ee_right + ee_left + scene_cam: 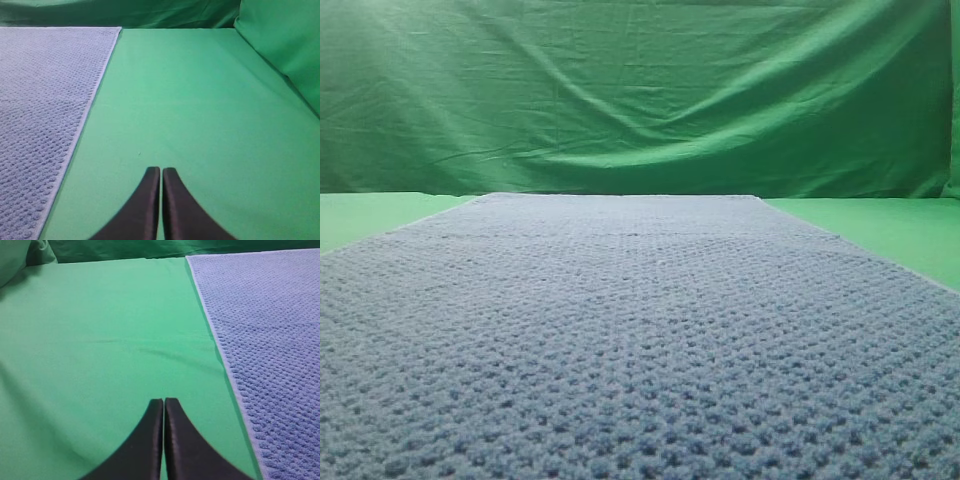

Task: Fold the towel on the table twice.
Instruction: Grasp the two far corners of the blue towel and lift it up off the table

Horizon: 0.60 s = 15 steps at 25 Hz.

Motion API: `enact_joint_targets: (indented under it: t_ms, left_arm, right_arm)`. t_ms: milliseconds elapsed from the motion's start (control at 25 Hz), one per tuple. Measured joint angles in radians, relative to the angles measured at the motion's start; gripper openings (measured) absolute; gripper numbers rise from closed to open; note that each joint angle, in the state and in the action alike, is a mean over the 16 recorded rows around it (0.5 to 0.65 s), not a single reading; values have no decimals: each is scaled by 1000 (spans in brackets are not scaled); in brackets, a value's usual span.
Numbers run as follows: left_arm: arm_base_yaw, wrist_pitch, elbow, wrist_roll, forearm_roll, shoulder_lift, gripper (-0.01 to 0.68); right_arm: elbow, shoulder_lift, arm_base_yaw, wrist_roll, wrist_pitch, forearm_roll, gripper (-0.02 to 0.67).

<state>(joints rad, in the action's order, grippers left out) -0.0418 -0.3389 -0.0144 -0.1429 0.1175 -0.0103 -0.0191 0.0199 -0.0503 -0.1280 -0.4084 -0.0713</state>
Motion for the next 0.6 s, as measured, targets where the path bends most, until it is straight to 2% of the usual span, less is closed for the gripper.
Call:
enact_joint_targets:
  t_ms: [360, 600]
  left_arm:
    - [0, 15, 0, 0, 4, 0, 0]
    - [0, 100, -1, 1, 19, 0, 0]
  right_arm:
    - [-1, 0, 0, 0, 5, 0, 0]
    - [-3, 0, 0, 0, 41, 0, 0]
